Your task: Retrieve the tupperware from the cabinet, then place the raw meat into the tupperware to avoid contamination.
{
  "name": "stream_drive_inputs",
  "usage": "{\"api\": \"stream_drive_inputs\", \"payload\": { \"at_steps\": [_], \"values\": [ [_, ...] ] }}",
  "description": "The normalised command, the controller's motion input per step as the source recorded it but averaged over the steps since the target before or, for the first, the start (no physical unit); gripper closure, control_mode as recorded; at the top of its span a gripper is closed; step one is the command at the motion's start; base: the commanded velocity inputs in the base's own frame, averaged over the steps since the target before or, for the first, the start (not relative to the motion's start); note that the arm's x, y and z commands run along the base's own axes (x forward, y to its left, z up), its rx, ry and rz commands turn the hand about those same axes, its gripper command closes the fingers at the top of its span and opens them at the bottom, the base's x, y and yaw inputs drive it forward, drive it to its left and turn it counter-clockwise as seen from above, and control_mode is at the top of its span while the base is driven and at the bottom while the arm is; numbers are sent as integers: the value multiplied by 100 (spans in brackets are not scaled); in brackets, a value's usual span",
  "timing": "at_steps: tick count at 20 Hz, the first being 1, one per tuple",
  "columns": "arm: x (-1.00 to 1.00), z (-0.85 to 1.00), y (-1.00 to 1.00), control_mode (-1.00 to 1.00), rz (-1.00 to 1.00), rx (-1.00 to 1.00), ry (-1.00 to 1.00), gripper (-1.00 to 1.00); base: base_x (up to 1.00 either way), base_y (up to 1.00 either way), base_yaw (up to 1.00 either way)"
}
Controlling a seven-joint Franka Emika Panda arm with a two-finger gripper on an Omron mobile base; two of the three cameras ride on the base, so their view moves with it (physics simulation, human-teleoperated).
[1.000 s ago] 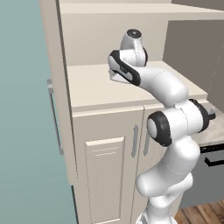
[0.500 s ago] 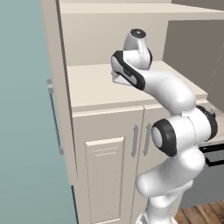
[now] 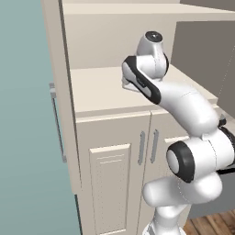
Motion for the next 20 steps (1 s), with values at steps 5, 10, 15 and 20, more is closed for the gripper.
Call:
{"api": "stream_drive_inputs", "payload": {
  "at_steps": [5,10,15,20],
  "values": [
    [-55,15,-13,-100,2,0,-2,100,0,0,0],
    [-57,15,-14,-100,3,0,0,100,0,0,0],
    [-60,10,-15,-100,4,0,-2,100,0,0,0],
    [-65,3,-19,-100,4,0,-2,100,0,0,0]
  ]
}}
